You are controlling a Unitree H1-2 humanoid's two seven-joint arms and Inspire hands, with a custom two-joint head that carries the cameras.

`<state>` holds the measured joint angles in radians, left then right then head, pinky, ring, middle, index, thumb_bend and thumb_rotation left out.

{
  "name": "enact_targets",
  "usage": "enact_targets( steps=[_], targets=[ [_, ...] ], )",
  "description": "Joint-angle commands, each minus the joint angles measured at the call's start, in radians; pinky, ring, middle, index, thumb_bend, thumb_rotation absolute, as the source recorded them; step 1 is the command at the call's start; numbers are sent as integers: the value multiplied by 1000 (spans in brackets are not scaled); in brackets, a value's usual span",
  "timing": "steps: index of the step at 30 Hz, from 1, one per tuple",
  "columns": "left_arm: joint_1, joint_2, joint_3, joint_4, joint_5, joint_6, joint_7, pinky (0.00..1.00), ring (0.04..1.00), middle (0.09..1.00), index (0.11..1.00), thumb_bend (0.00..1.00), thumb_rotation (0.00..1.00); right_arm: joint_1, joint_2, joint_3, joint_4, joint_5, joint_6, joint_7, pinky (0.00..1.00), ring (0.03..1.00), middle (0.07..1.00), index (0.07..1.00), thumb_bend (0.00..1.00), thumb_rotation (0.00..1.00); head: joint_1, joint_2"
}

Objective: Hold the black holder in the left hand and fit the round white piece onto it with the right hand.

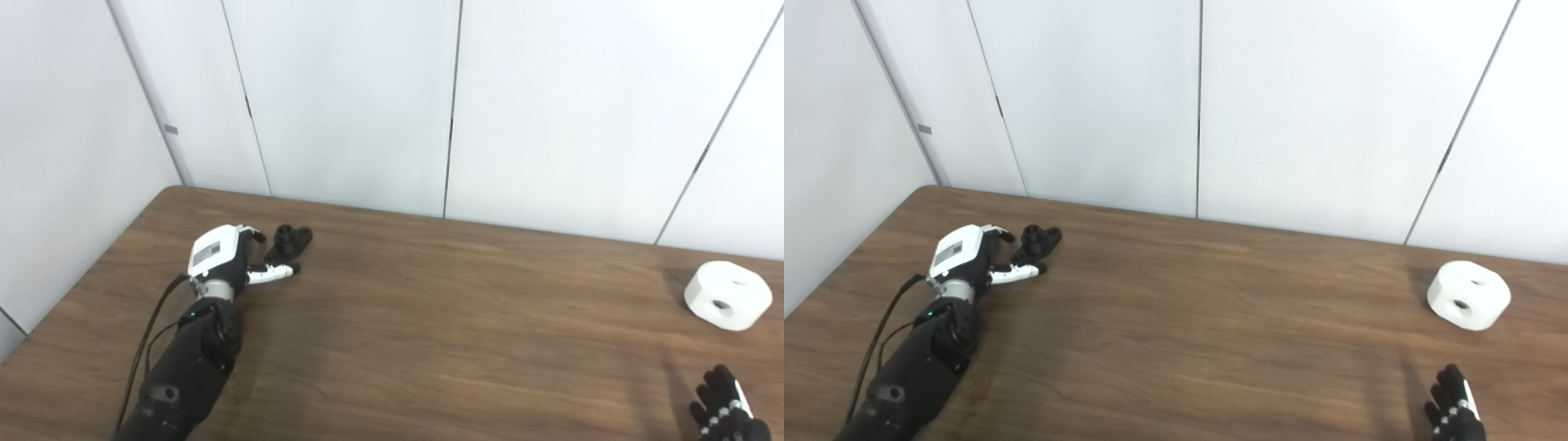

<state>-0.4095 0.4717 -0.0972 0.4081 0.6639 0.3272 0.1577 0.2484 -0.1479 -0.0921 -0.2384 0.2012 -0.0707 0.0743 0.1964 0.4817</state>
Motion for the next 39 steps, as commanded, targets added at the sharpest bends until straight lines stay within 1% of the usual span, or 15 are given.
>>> enact_targets(
  steps=[1, 3, 8, 11, 18, 25, 30, 33, 37, 39],
  targets=[
    [-52, 18, 2, -10, 3, -22, 30, 948, 946, 905, 751, 872, 493, 21, 26, 6, -15, 1, -8, -1, 1000, 1000, 1000, 1000, 530, 1000, -1, 1],
    [-53, 16, -2, -9, 4, -24, 33, 944, 945, 901, 745, 872, 482, 21, 25, 8, -16, 4, -12, 2, 1000, 1000, 1000, 1000, 522, 1000, -2, 2],
    [-55, 12, -10, 4, 6, -30, 43, 940, 945, 900, 737, 876, 500, 23, 27, 10, -19, -6, -14, -2, 1000, 1000, 998, 1000, 511, 1000, -4, 4],
    [-57, 5, -12, 15, 3, -36, 50, 950, 946, 901, 732, 869, 491, 24, 27, 11, -17, -12, -14, -4, 1000, 1000, 997, 1000, 523, 1000, -5, 4],
    [-65, -5, -18, 47, 6, -58, 78, 940, 935, 893, 718, 860, 481, 27, 30, 12, -16, -20, -22, -9, 1000, 1000, 995, 1000, 549, 1000, -7, 5],
    [-68, -3, -20, 50, 2, -34, 67, 943, 945, 895, 715, 863, 490, 30, 31, 11, -31, -13, -7, -17, 1000, 1000, 993, 1000, 555, 1000, -5, 9],
    [-66, -3, -24, 43, 11, -7, 61, 939, 947, 897, 715, 866, 505, 31, 26, 12, -31, -5, -9, -14, 1000, 1000, 997, 1000, 549, 1000, -3, 9],
    [-65, -2, -24, 47, 9, -6, 69, 927, 942, 893, 703, 867, 483, 30, 24, 13, -31, 7, -13, -8, 1000, 1000, 1000, 1000, 527, 1000, -3, 11],
    [-61, 1, -22, 41, 4, -2, 62, 932, 943, 890, 691, 852, 453, 30, 24, 13, -31, 6, -17, -10, 1000, 1000, 999, 1000, 519, 1000, -1, 11],
    [-59, 1, -21, 36, 4, 3, 60, 939, 945, 888, 678, 840, 421, 31, 22, 14, -33, 1, -16, -11, 1000, 1000, 997, 1000, 520, 1000, -1, 12]
  ],
)
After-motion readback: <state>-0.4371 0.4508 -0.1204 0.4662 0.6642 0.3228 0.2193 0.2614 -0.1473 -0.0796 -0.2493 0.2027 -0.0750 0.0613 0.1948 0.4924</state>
